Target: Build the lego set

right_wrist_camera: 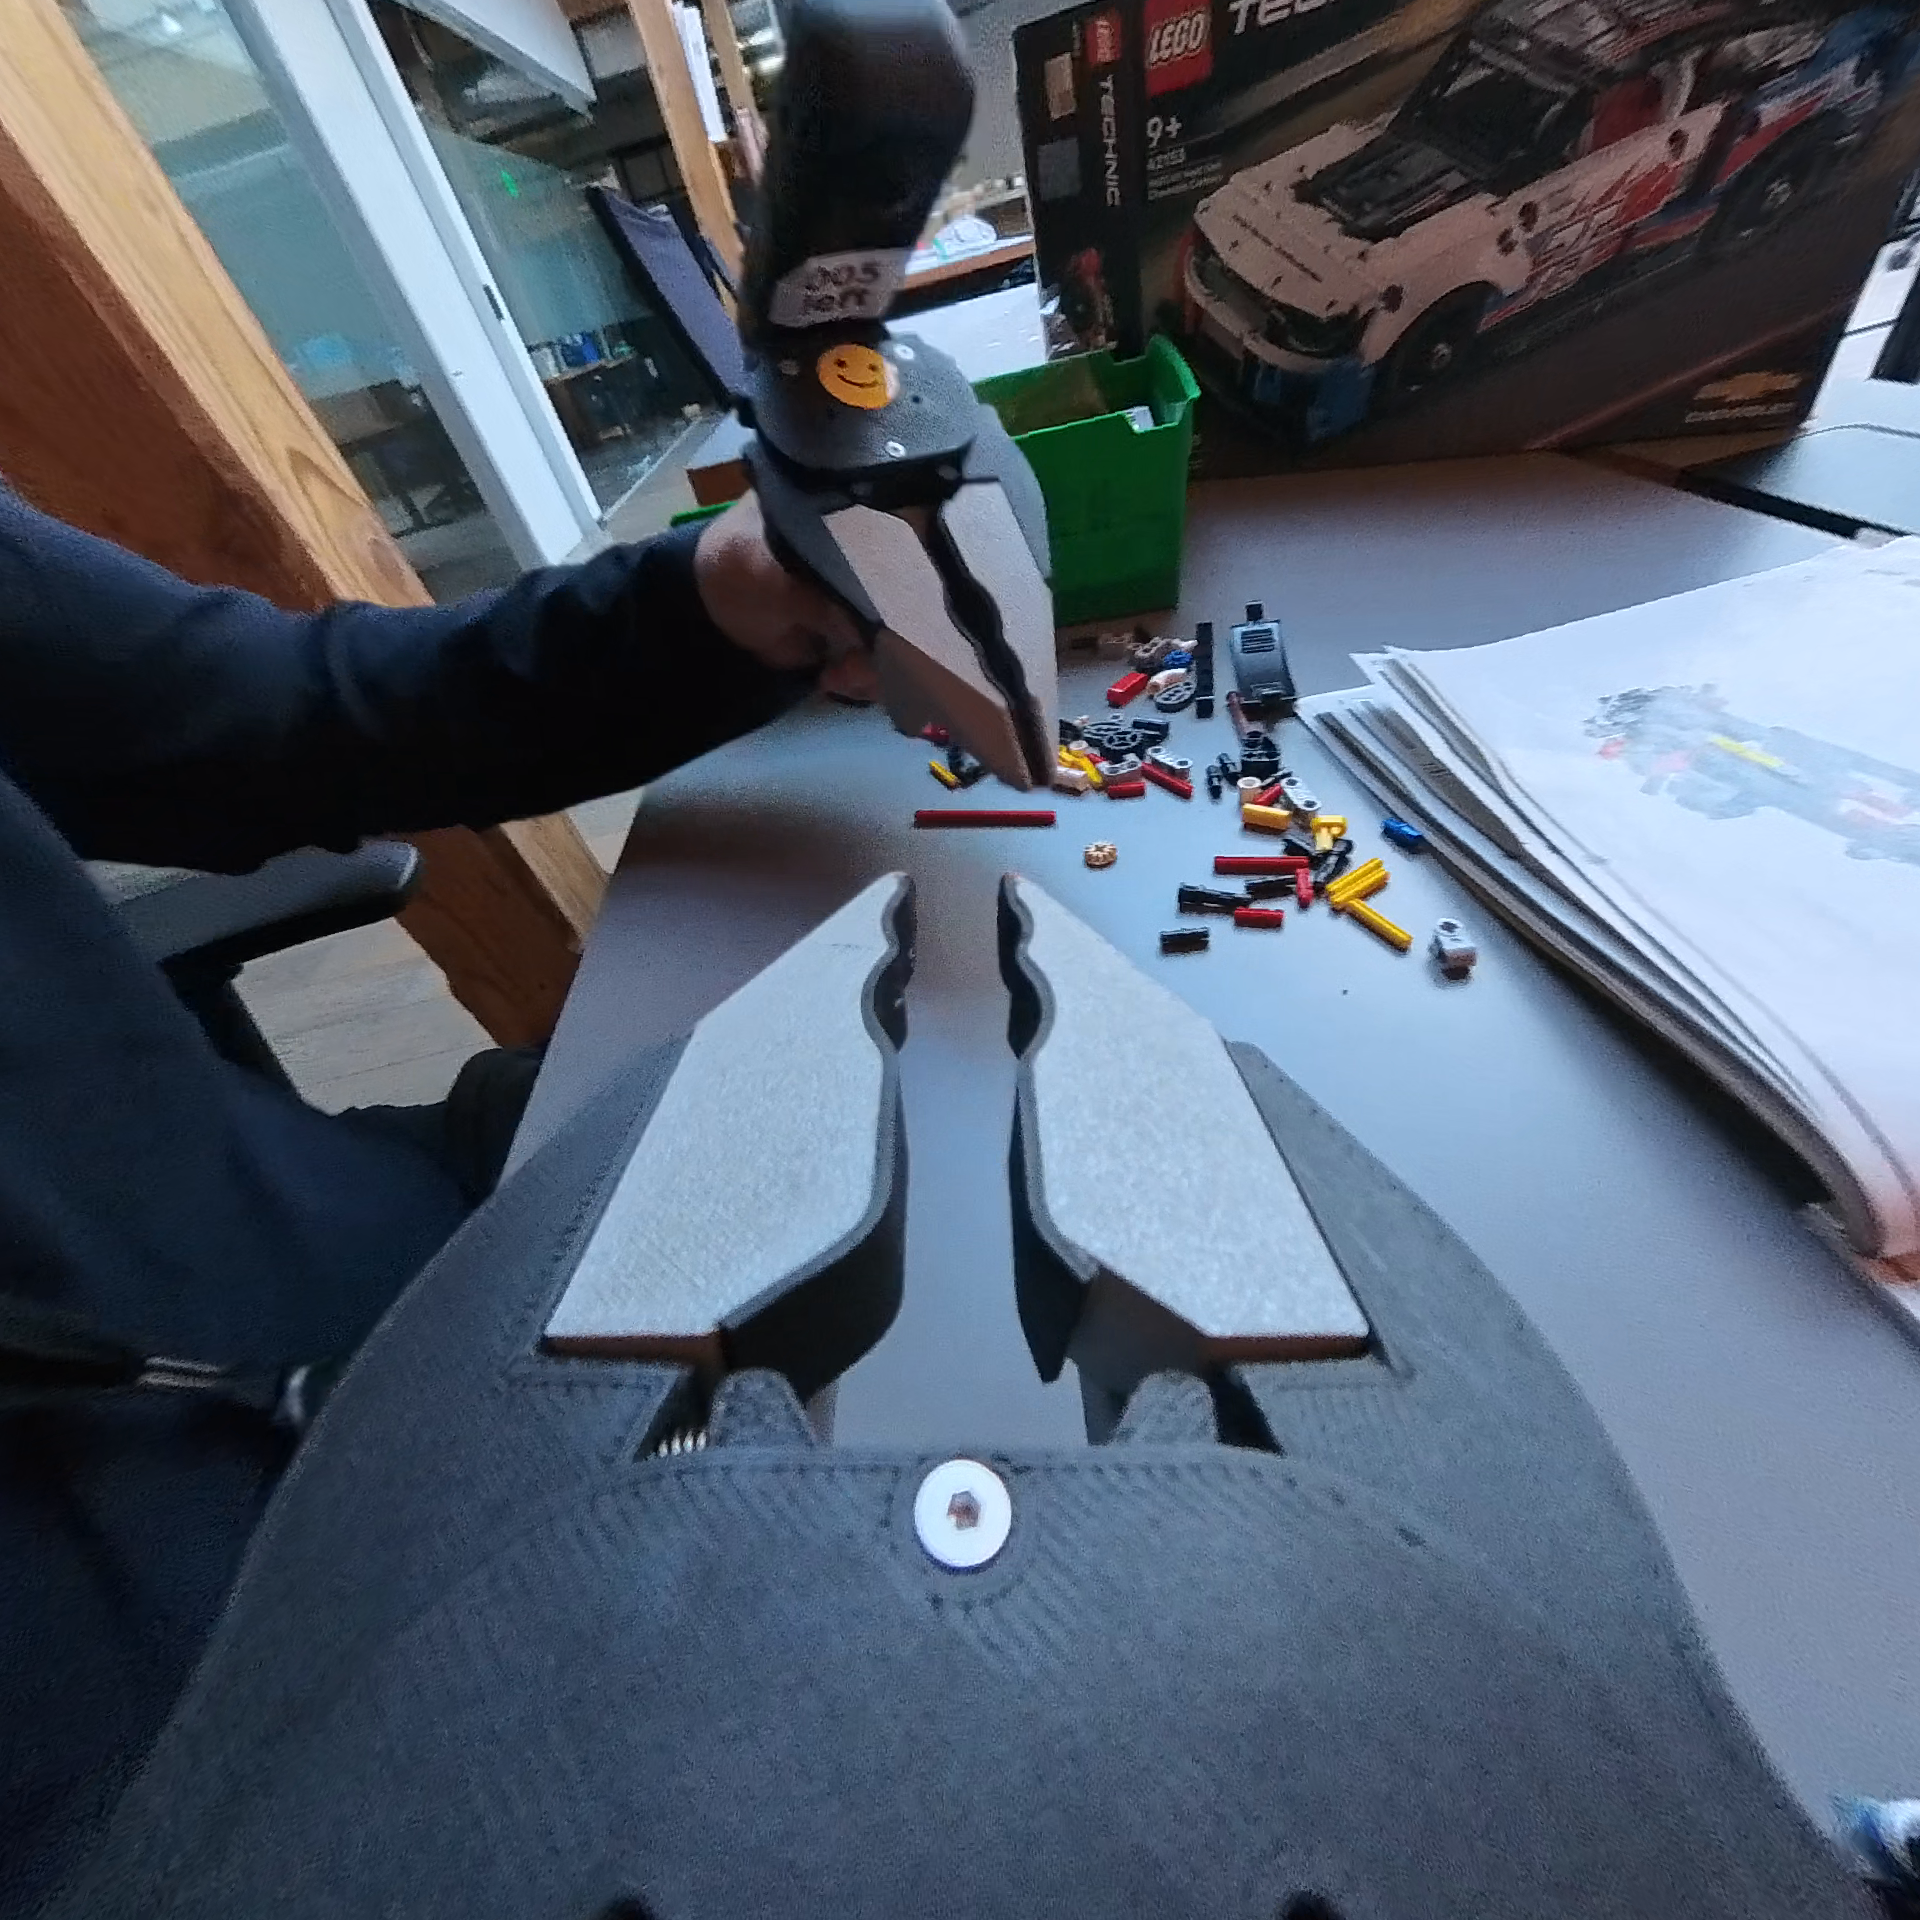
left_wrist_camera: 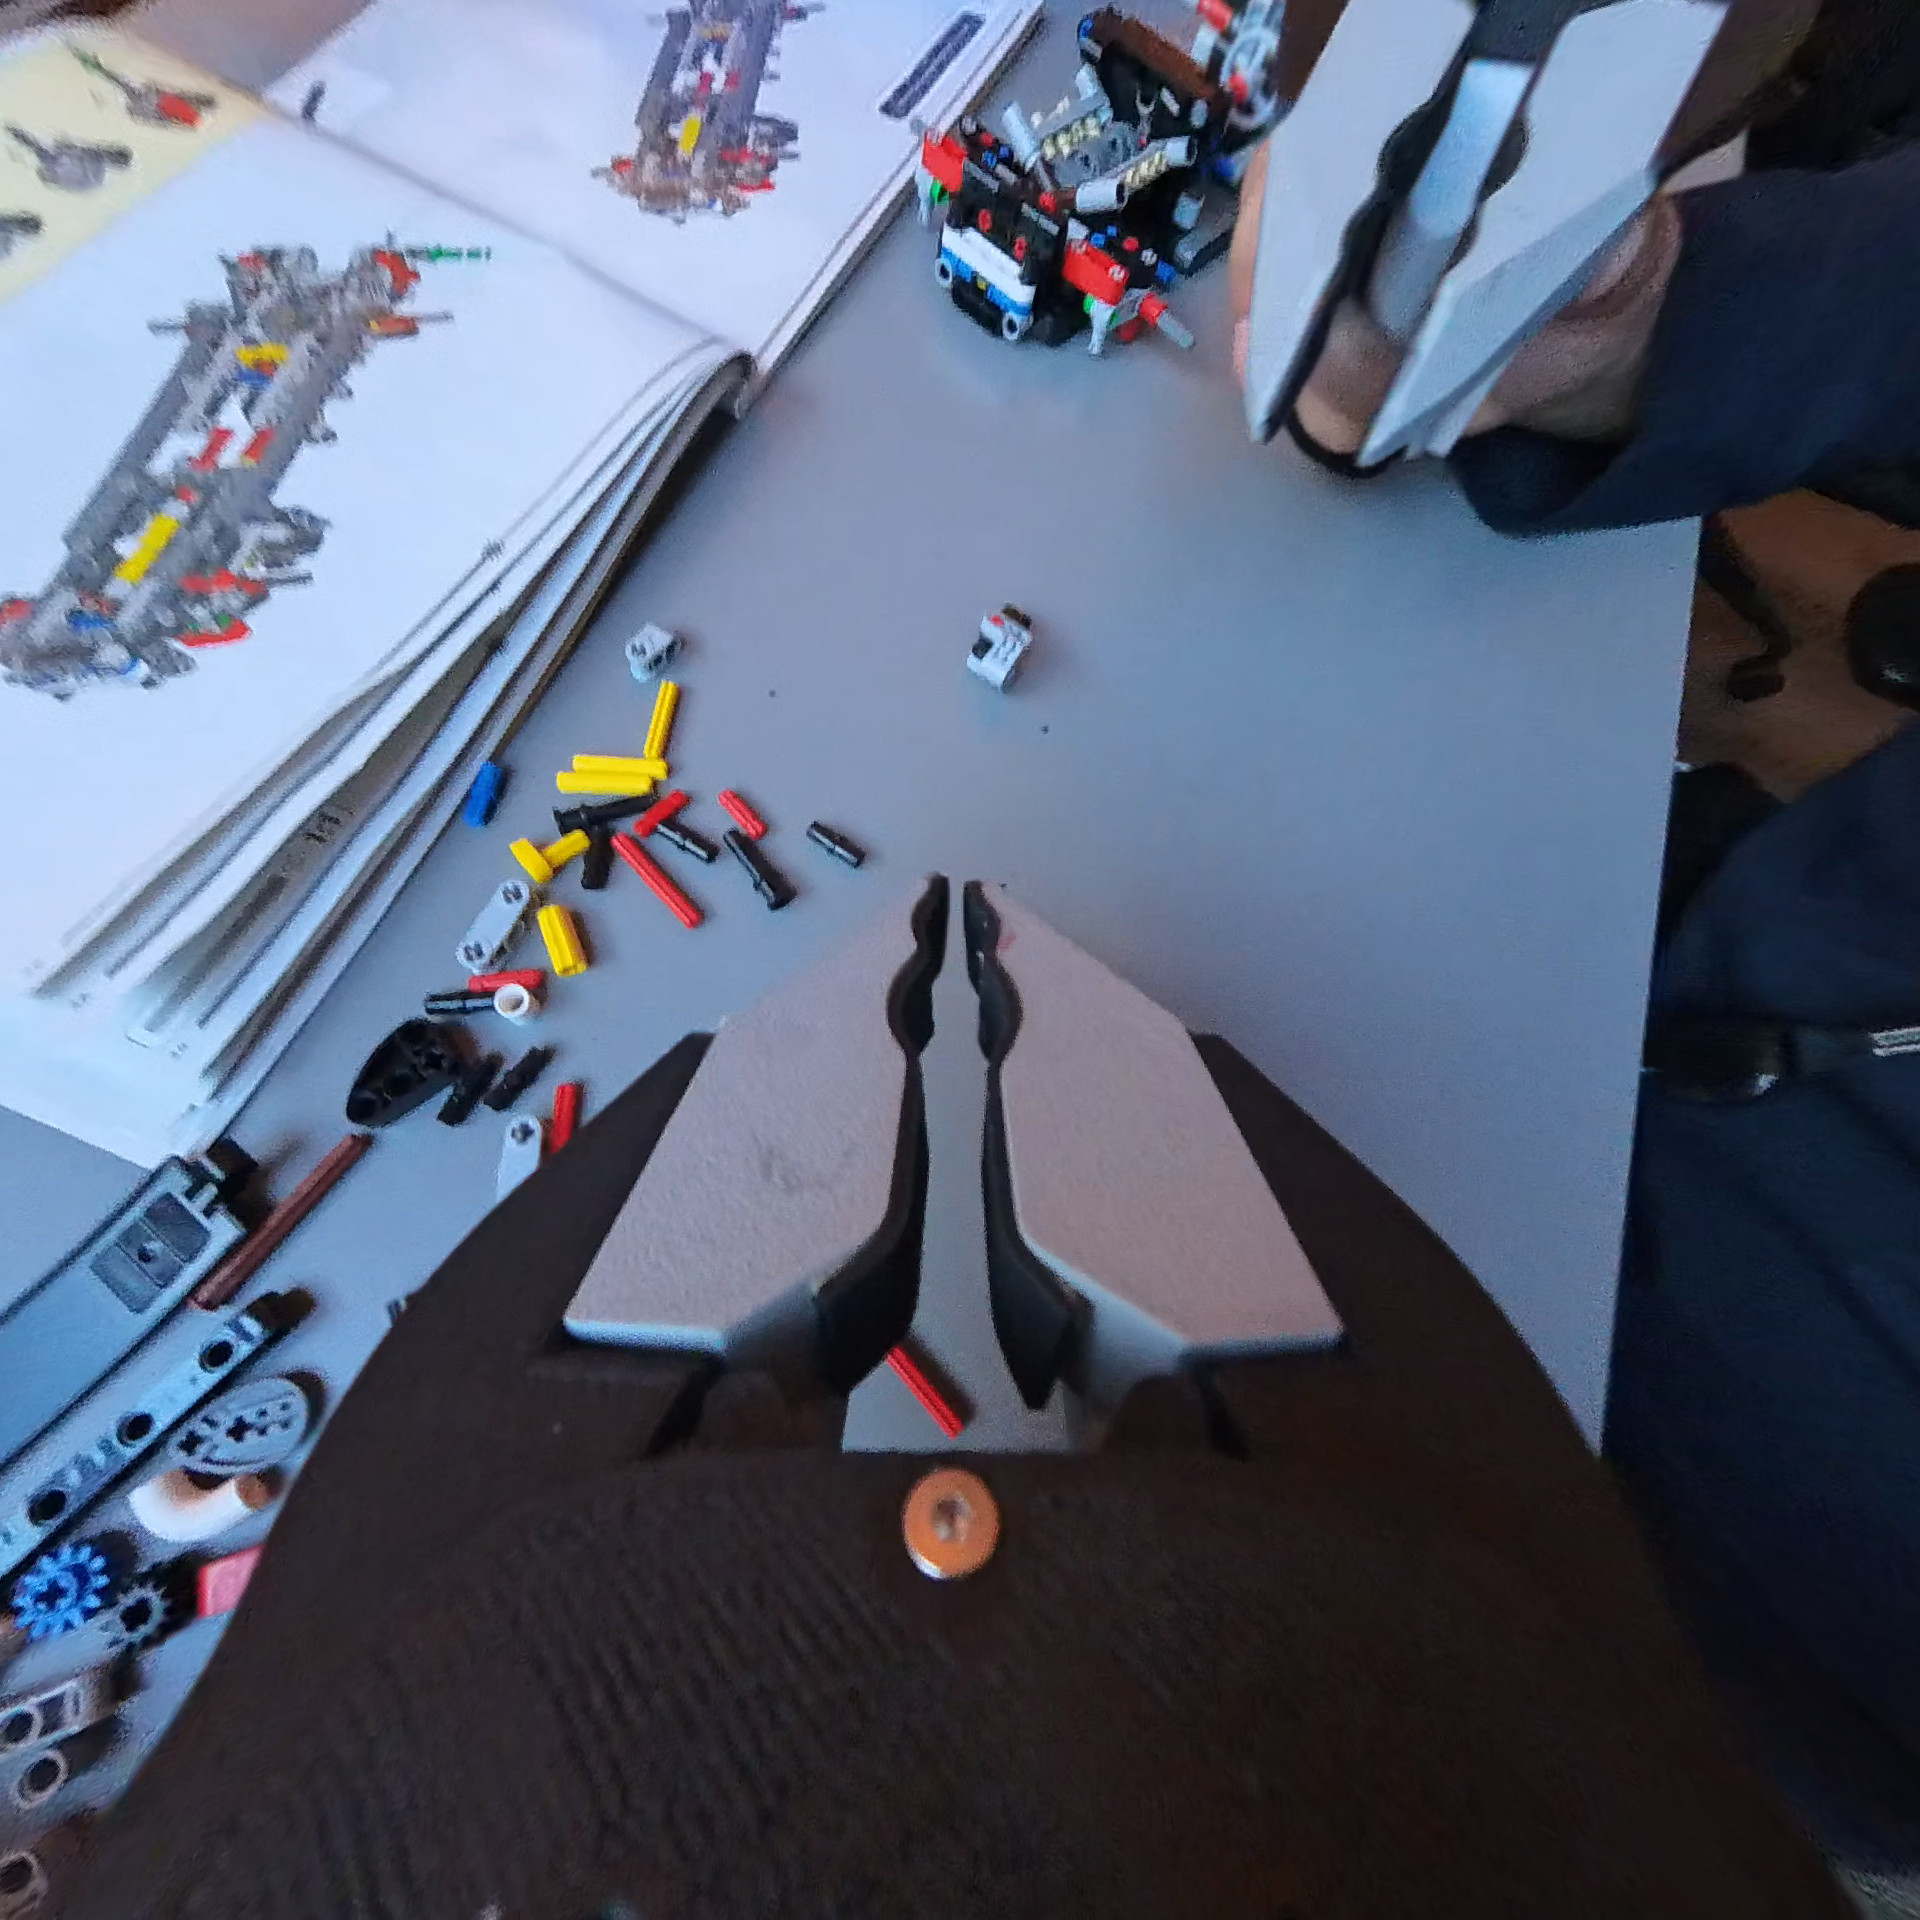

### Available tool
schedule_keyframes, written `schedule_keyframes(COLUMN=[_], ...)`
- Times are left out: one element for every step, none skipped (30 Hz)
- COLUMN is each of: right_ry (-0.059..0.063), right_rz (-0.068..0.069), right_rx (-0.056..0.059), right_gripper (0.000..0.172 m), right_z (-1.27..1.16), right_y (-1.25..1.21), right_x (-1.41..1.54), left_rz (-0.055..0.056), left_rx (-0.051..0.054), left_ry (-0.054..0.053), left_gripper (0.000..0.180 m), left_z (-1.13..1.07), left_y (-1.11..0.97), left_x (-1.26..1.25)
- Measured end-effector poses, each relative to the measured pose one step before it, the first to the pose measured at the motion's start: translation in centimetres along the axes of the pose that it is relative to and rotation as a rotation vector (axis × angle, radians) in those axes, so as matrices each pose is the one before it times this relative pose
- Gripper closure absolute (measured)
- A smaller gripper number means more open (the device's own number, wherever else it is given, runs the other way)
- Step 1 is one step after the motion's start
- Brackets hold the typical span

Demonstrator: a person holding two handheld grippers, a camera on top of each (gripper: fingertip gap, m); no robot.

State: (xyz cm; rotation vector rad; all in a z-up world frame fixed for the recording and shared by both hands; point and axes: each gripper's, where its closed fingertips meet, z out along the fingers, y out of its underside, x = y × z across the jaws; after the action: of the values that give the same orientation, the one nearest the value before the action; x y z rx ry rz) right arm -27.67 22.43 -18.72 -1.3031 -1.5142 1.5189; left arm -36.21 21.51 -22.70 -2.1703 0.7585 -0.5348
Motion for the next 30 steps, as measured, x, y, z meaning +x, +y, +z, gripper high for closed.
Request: schedule_keyframes(right_ry=[0.0161, 0.0162, 0.0149, 0.0154, 0.0156, 0.0164, 0.0189, 0.0171, 0.0066, -0.0015, -0.0058, -0.0118, -0.0129, -0.0088, -0.0076, -0.0119, -0.0150, -0.0097, 0.0037, 0.0088, -0.0043, -0.0106, -0.0083, -0.0070, -0.0056, -0.0046, -0.0053, -0.0043, -0.0023, -0.0054], right_rz=[-0.0119, -0.0138, -0.0156, -0.0193, -0.0242, -0.0277, -0.0278, -0.0247, -0.0204, -0.0154, -0.0110, -0.0067, -0.0036, -0.0012, 0.0033, 0.0114, 0.0148, 0.0100, 0.0138, 0.0205, 0.0181, 0.0164, 0.0157, 0.0157, 0.0160, 0.0140, 0.0092, 0.0063, 0.0056, 0.0028], right_rx=[-0.0021, -0.0037, -0.0052, -0.0063, -0.0072, -0.0086, -0.0092, -0.0081, -0.0032, 0.0015, 0.0038, 0.0029, -0.0005, -0.0056, -0.0074, -0.0119, -0.0138, -0.0071, -0.0063, -0.0094, -0.0017, 0.0095, 0.0141, 0.0119, 0.0077, 0.0071, 0.0073, 0.0040, 0.0015, -0.0007], right_gripper=[0.161, 0.162, 0.163, 0.164, 0.164, 0.165, 0.166, 0.166, 0.166, 0.168, 0.169, 0.171, 0.172, 0.172, 0.172, 0.172, 0.172, 0.172, 0.172, 0.172, 0.172, 0.172, 0.172, 0.172, 0.172, 0.172, 0.172, 0.172, 0.172, 0.172], right_z=[-0.083, -0.059, -0.053, -0.037, -0.027, -0.035, -0.025, -0.032, -0.045, -0.027, -0.009, 0.031, 0.068, 0.100, 0.147, 0.153, 0.150, 0.102, 0.076, 0.044, -0.017, -0.091, -0.129, -0.150, -0.124, -0.112, -0.084, -0.064, -0.024, 0.006], right_y=[0.029, 0.045, 0.080, 0.087, 0.109, 0.135, 0.162, 0.160, 0.096, 0.060, 0.045, 0.036, 0.062, 0.141, 0.185, 0.196, 0.163, 0.149, 0.226, 0.235, 0.070, -0.111, -0.174, -0.141, -0.082, -0.085, -0.075, -0.052, -0.003, 0.016], right_x=[0.251, 0.216, 0.165, 0.143, 0.125, 0.111, 0.132, 0.100, -0.059, -0.161, -0.203, -0.265, -0.224, -0.113, -0.028, -0.026, -0.071, -0.004, 0.164, 0.259, 0.082, -0.018, 0.029, 0.065, 0.080, 0.049, -0.003, -0.019, -0.017, -0.090], left_rz=[0.0057, -0.0082, -0.0101, 0.0003, 0.0148, 0.0297, 0.0345, 0.0268, 0.0159, 0.0068, 0.0049, 0.0093, 0.0163, 0.0077, 0.0009, 0.0392, 0.0586, 0.0506, 0.0263, -0.0036, -0.0179, -0.0088, 0.0017, -0.0145, -0.0327, -0.0556, -0.0876, -0.0966, -0.0841, -0.0709], left_rx=[0.0107, 0.0095, 0.0119, 0.0149, 0.0130, 0.0103, 0.0072, 0.0007, -0.0052, -0.0040, 0.0071, 0.0319, 0.0562, 0.0555, 0.0040, -0.0224, 0.0042, 0.0163, -0.0001, -0.0142, -0.0070, -0.0137, -0.0551, -0.0758, -0.0655, -0.0273, 0.0094, 0.0194, 0.0179, 0.0040], left_ry=[0.0092, 0.0364, 0.0422, 0.0390, 0.0194, -0.0060, -0.0141, -0.0078, 0.0019, 0.0108, 0.0127, 0.0082, 0.0050, -0.0053, 0.0073, 0.0277, -0.0388, -0.0710, -0.0417, -0.0139, -0.0039, -0.0132, -0.0910, -0.1821, -0.1389, -0.0354, -0.0178, 0.0027, 0.0359, 0.0331], left_gripper=[0.180, 0.180, 0.180, 0.180, 0.180, 0.180, 0.178, 0.175, 0.175, 0.175, 0.174, 0.174, 0.174, 0.174, 0.173, 0.173, 0.178, 0.180, 0.180, 0.180, 0.180, 0.180, 0.180, 0.180, 0.180, 0.180, 0.180, 0.180, 0.177, 0.172], left_z=[0.000, 0.162, 0.286, 0.390, 0.431, 0.396, 0.328, 0.295, 0.242, 0.193, 0.116, 0.074, 0.057, 0.039, -0.021, -0.106, -0.171, -0.231, -0.211, -0.193, -0.217, -0.358, -0.688, -1.086, -1.003, -0.677, -0.429, -0.200, 0.006, 0.086], left_y=[-0.480, -0.465, -0.499, -0.504, -0.446, -0.359, -0.281, -0.143, -0.009, 0.049, 0.011, -0.158, -0.230, -0.095, -0.191, -0.335, -0.304, -0.027, 0.340, 0.527, 0.349, 0.286, 0.699, 1.071, 1.202, 0.896, 0.313, 0.124, 0.111, 0.203], left_x=[0.237, 0.476, 0.430, 0.342, 0.038, -0.341, -0.490, -0.434, -0.309, -0.131, 0.037, 0.200, 0.347, 0.264, 0.502, 0.903, -0.129, -0.760, -0.499, -0.268, -0.245, -0.468, -1.772, -3.333, -2.947, -1.603, -1.448, -1.108, -0.451, -0.303])
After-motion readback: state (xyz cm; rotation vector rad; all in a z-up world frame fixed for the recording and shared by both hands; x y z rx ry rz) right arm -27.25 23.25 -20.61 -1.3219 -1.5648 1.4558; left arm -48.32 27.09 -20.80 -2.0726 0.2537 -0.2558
